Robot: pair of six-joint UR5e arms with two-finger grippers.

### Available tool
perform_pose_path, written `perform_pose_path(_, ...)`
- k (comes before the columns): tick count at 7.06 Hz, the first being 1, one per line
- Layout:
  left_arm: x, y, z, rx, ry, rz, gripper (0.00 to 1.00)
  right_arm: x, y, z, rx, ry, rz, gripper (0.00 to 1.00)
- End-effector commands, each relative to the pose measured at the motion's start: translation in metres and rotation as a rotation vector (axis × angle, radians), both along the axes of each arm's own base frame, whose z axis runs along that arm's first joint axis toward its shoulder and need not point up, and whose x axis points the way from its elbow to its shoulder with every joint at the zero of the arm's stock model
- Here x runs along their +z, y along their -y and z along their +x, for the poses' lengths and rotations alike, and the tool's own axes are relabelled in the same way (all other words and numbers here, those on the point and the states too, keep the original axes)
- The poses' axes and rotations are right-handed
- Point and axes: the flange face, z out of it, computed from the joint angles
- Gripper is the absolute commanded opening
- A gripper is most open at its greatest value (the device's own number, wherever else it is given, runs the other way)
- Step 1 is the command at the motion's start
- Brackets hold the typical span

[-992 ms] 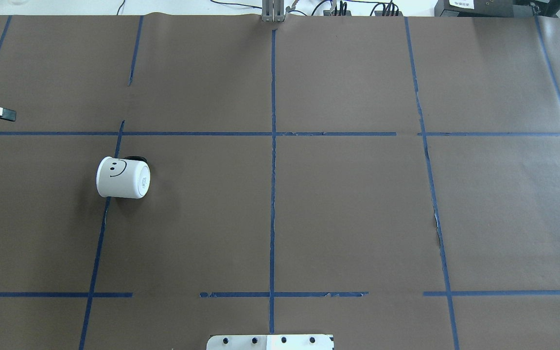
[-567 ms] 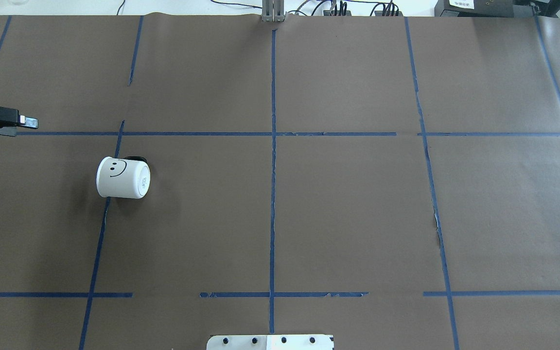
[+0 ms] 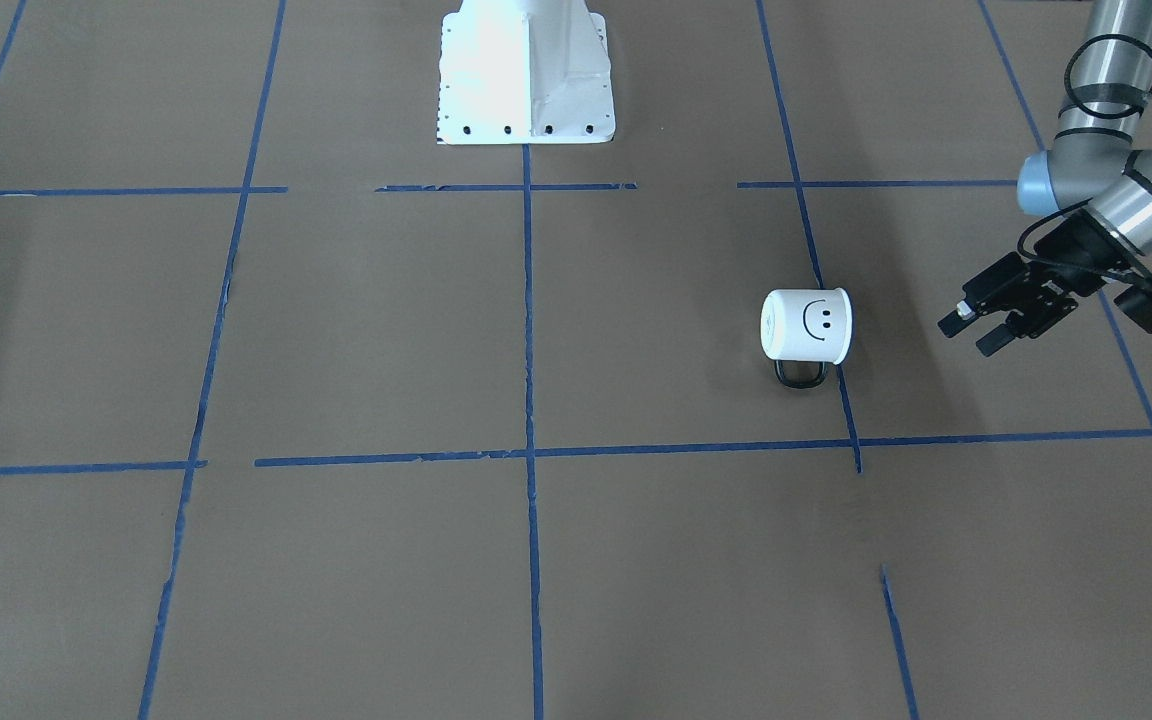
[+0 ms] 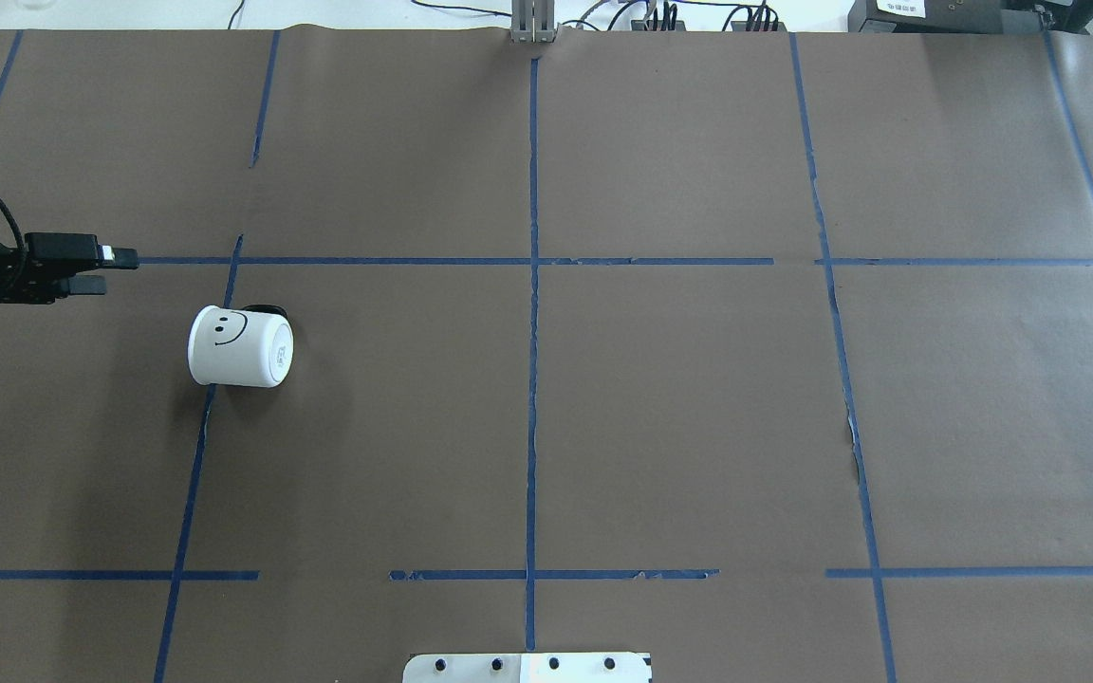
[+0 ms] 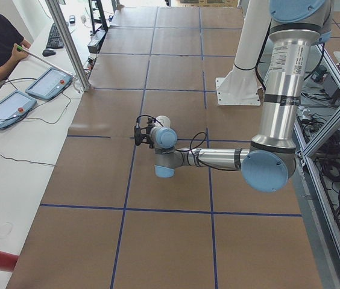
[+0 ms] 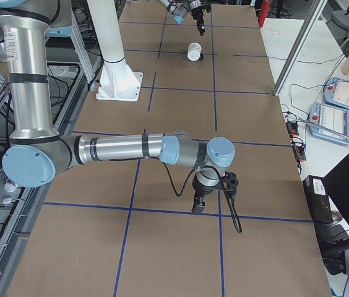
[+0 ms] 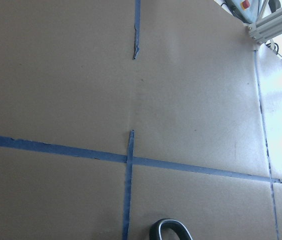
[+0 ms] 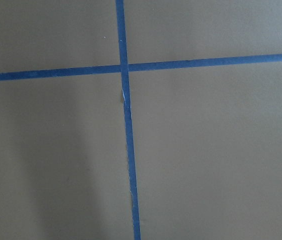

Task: Flip mug
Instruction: 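Reach the left gripper toward the white mug lying on its side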

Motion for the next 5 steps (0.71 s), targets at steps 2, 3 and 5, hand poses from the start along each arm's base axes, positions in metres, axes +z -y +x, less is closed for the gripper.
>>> perform_pose_path(2,-0.003,-0.028,0.049,-0.059,-0.181,-0.058,1.00,0.000,0.000,0.000,0.000,0.000,0.000,1.00)
perform_pose_path(3,-0.012,-0.029,0.060,-0.046,-0.207,-0.062,1.00,0.000,0.000,0.000,0.000,0.000,0.000,1.00)
perform_pose_path(5,-0.013,-0.033,0.076,-0.041,-0.213,-0.068,1.00,0.000,0.000,0.000,0.000,0.000,0.000,1.00)
